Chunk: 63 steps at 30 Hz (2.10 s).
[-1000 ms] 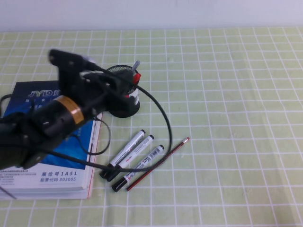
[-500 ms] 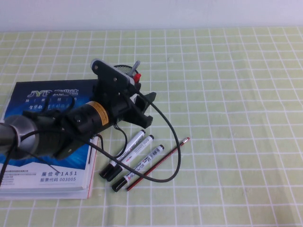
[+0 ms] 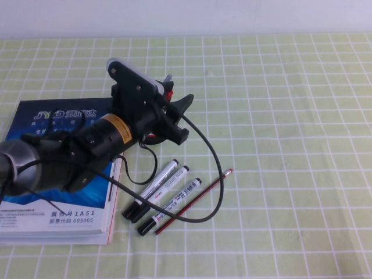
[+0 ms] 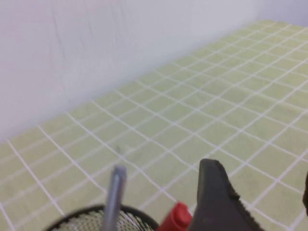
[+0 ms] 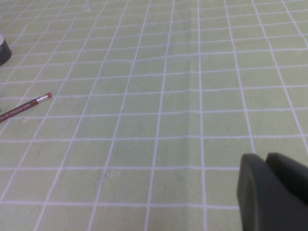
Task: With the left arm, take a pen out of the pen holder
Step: Pick up the pen from the pen holder
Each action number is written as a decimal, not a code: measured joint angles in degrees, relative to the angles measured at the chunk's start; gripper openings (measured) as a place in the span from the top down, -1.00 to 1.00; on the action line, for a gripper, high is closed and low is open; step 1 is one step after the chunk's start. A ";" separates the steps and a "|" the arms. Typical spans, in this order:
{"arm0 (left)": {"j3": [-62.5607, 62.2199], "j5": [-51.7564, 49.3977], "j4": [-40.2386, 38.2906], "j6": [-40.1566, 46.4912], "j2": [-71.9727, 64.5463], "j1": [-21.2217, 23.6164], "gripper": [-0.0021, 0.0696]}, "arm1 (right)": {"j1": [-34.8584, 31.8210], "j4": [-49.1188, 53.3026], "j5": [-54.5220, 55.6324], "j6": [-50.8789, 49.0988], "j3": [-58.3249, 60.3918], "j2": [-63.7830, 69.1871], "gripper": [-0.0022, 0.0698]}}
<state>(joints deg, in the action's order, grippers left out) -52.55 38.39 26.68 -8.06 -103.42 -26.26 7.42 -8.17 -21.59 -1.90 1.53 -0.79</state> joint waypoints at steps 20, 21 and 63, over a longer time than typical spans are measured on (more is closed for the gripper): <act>-3.46 0.56 -9.99 17.17 -4.53 -0.03 -0.35 | 0.00 0.00 0.00 0.00 0.00 0.00 0.98; -3.56 0.56 -9.99 17.39 -4.68 -0.03 -0.35 | 0.00 0.00 0.00 0.00 0.00 0.00 0.98; -6.68 -2.96 -12.63 16.34 -3.93 -0.03 0.77 | 0.00 0.00 0.00 0.00 0.00 0.00 0.98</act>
<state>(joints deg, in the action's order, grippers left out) -59.22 35.43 14.05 8.28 -107.35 -26.30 7.42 -8.17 -21.59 -1.90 1.53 -0.79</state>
